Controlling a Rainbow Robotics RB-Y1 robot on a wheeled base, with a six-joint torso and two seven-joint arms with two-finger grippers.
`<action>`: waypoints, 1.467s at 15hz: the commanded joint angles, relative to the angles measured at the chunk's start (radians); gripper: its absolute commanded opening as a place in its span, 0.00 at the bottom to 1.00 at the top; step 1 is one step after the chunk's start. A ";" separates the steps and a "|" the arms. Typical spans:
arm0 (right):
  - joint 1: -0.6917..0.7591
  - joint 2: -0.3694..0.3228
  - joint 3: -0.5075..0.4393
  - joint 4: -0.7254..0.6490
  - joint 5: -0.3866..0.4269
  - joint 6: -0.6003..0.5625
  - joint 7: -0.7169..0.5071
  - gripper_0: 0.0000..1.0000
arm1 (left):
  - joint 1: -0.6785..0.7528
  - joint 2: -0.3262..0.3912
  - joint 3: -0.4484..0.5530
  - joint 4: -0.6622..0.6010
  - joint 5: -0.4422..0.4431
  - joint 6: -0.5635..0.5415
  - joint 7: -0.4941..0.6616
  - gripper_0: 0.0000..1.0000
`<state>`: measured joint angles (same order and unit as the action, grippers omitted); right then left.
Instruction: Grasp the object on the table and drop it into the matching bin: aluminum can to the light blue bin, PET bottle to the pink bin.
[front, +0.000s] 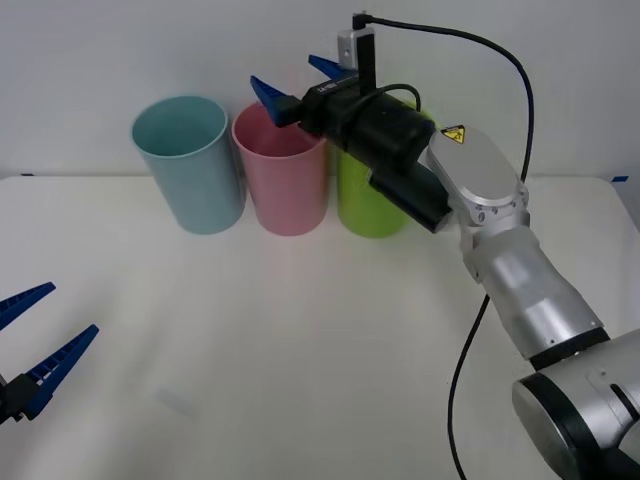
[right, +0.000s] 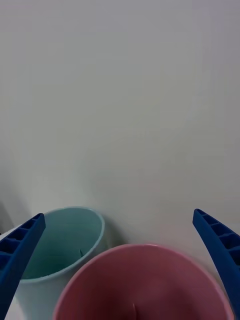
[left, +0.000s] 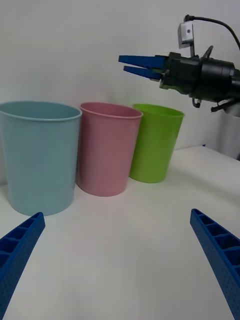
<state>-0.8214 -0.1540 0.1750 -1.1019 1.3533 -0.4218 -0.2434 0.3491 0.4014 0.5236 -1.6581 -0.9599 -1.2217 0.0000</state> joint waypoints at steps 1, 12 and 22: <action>0.084 -0.047 0.020 -0.116 -0.008 -0.009 -0.008 1.00 | 0.000 0.000 0.000 0.000 0.000 0.000 0.000 1.00; 0.528 -0.345 0.080 -0.619 -0.146 -0.008 -0.011 1.00 | 0.000 0.000 0.000 0.000 0.000 0.000 0.000 1.00; 1.028 -0.389 -0.126 -0.852 -0.174 -0.152 0.081 1.00 | 0.000 0.000 0.000 0.000 0.000 0.000 0.000 1.00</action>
<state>0.1799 -0.5551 0.0720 -1.9500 1.1806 -0.5455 -0.1698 0.3491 0.4014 0.5236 -1.6580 -0.9599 -1.2217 0.0000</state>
